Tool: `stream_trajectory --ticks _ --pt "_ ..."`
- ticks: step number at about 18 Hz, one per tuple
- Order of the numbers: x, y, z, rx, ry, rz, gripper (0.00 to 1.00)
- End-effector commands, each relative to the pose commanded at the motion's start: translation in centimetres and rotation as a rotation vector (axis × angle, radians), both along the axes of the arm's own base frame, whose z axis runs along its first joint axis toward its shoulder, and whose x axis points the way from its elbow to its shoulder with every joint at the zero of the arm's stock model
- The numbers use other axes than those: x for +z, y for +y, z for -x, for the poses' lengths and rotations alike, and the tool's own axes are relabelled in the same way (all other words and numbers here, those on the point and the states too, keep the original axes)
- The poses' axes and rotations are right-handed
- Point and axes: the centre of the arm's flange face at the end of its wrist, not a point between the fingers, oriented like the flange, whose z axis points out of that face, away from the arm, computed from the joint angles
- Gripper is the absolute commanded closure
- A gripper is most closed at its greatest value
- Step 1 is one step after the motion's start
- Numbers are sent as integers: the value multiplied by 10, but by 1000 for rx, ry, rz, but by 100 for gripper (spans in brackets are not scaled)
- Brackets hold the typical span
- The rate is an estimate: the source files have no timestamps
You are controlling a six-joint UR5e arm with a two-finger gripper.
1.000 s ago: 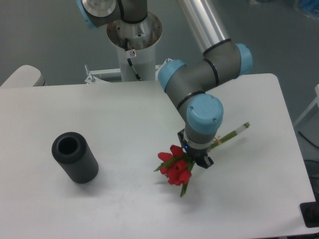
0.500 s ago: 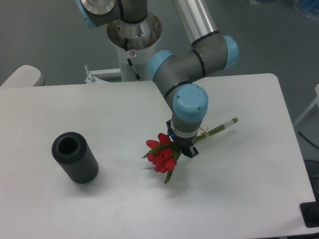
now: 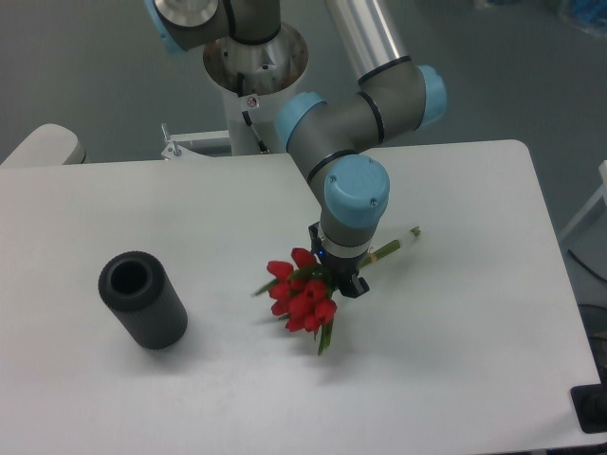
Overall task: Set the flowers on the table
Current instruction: 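Lay the tulips flat on the table and open the gripper, then lift the open gripper up and away from the tulips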
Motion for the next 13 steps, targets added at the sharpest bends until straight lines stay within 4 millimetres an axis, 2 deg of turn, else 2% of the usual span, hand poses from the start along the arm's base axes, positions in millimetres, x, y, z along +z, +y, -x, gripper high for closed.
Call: stream_trajectory --ticks 5,13 --pt "17 13 32 15 35 -25 0" --pt "17 32 90 41 66 -42 0"
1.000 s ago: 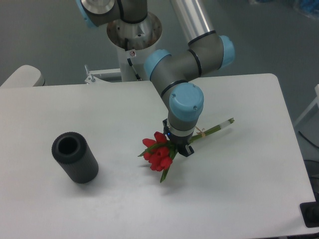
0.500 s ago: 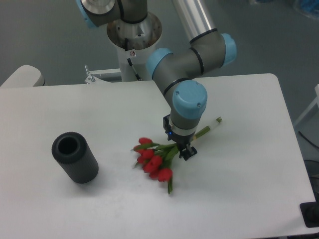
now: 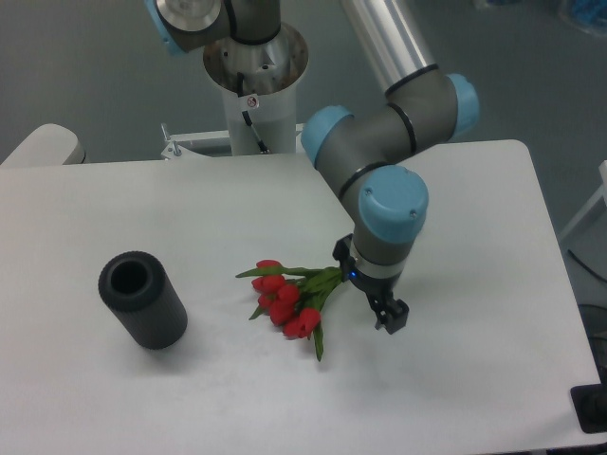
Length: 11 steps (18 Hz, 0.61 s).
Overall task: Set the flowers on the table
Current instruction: 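Lift the open gripper up and away from the tulips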
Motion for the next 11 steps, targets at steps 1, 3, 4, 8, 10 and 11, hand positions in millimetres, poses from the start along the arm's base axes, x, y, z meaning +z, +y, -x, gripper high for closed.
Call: stream_trajectory --ticks 1,3,4,8,10,11 --pt "-1 5 7 0 5 -4 0" --pt "-3 13 20 2 6 0 0" --pt "-6 17 26 2 0 8 0" --pt "-12 33 50 -18 -20 24 0" --pt "-16 36 54 -18 -24 29 0" --pt "-18 36 55 -20 -26 31 0"
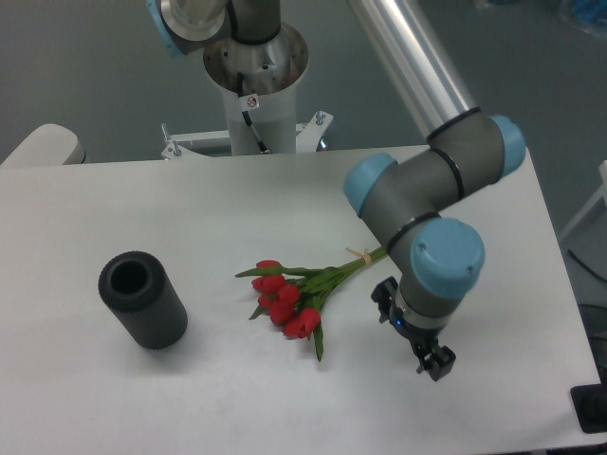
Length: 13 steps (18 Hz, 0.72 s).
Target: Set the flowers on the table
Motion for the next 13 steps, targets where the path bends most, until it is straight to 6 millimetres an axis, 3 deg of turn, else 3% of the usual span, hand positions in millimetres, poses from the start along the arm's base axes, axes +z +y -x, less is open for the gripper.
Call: stream_trajectory --ticks 13 --pt "-4 1 0 -2 1 3 0"
